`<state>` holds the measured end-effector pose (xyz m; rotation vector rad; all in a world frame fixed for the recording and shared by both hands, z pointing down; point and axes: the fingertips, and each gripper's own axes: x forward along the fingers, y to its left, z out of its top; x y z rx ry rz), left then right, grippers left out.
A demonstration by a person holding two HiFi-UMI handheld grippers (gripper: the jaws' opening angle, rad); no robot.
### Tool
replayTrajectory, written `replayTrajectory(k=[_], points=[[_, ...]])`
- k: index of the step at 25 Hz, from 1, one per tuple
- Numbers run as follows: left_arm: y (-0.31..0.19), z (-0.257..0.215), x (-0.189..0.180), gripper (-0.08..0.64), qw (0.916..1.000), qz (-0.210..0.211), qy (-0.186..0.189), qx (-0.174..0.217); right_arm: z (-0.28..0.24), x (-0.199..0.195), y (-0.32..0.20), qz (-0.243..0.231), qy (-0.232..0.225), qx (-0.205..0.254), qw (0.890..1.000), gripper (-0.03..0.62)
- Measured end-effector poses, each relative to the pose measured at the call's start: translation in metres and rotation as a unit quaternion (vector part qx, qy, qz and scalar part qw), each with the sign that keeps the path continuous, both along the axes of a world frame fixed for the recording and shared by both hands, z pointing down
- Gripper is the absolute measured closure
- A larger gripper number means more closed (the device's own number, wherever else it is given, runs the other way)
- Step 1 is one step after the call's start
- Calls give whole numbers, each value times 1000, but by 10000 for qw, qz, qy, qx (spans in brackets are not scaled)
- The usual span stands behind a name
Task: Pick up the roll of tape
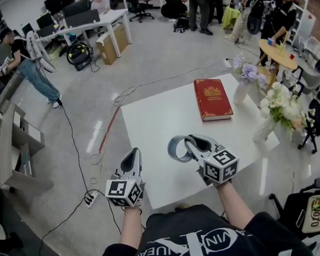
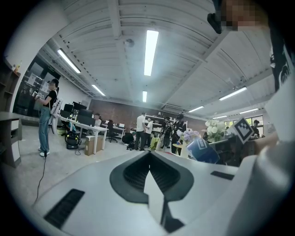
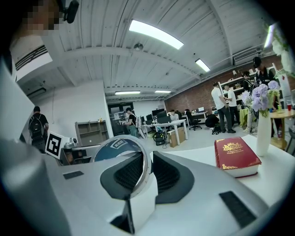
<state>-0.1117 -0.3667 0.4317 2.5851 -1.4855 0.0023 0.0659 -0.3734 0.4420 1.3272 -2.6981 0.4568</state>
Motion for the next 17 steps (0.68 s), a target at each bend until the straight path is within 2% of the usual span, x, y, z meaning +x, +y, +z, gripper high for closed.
replayTrajectory(k=[17], points=[[4, 3, 6, 561, 10000, -11, 3, -33, 5, 8, 4, 27, -138, -86, 9999, 517]])
